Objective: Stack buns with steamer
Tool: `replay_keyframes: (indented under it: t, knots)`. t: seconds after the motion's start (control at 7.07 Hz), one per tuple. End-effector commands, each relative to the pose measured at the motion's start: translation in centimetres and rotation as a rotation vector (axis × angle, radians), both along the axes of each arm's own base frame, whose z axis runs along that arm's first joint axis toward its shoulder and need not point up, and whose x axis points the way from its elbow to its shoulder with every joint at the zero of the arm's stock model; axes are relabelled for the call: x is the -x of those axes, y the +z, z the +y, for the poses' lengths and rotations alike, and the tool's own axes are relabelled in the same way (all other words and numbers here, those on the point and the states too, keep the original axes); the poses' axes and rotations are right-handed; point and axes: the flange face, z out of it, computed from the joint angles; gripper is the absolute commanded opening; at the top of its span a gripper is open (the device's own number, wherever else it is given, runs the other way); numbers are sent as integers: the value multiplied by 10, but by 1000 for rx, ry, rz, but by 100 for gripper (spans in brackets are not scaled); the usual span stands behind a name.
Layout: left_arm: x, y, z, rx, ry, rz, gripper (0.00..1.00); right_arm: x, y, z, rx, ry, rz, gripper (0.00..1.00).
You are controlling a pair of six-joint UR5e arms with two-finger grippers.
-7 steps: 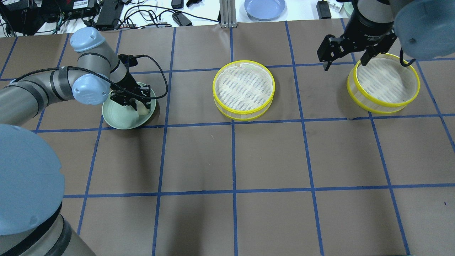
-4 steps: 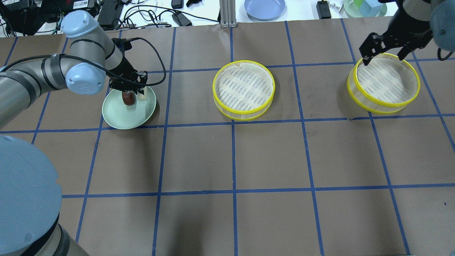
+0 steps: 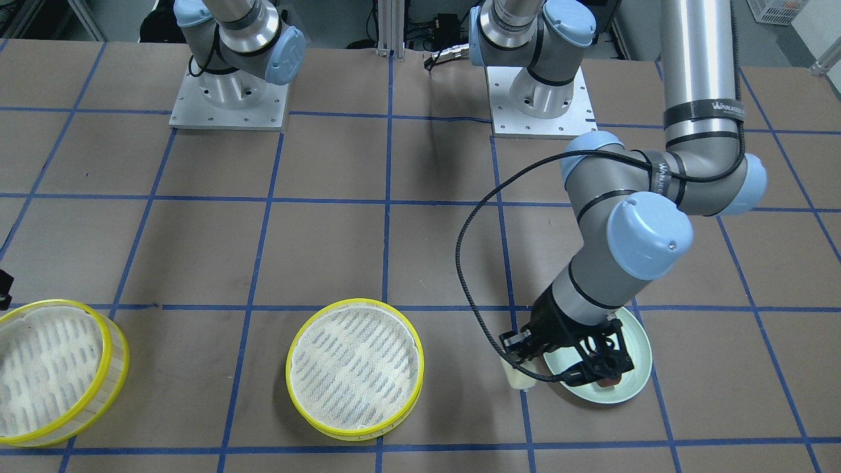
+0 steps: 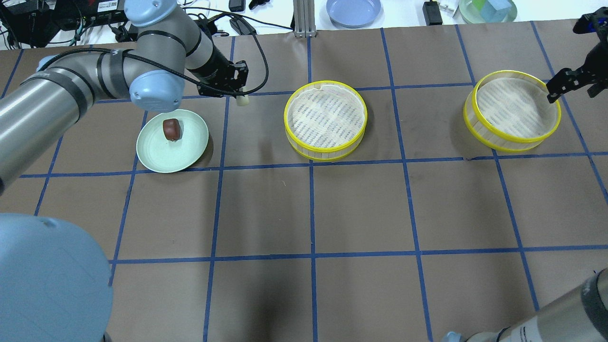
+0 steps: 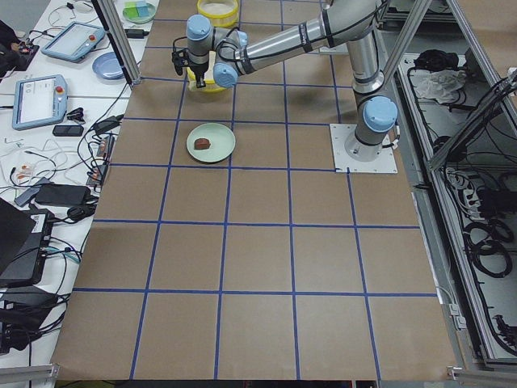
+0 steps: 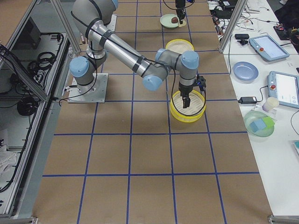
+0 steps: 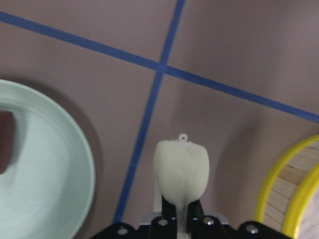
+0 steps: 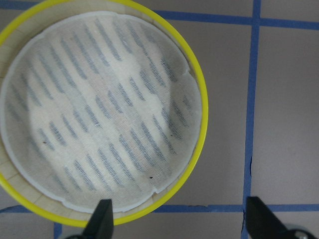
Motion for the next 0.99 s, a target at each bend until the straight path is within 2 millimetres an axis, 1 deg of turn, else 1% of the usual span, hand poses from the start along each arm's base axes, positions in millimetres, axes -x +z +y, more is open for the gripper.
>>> replay_keyframes:
  t: [0.0, 0.14, 0.28, 0.42, 0.57, 0.71, 0.85]
  knots:
    - [67, -8, 11, 28, -14, 87, 0, 26, -39, -5, 1, -25, -27, 85]
    - [94, -14, 20, 12, -7, 96, 0, 27, -59, -8, -11, -34, -58, 82]
    - [95, -26, 23, -8, -17, 89, 0, 27, -70, -15, 22, -47, -78, 82]
    - [95, -43, 23, -40, -5, 86, 4, 28, -75, -17, 28, -53, -75, 83]
    - [97, -49, 24, -54, -1, 85, 28, 29, -78, -18, 32, -54, -77, 77]
    - [97, -49, 24, -56, -3, 84, 99, 33, -84, -30, 108, -42, -64, 72]
    - [97, -52, 24, -60, -4, 84, 100, 35, -89, -30, 96, -35, -60, 61]
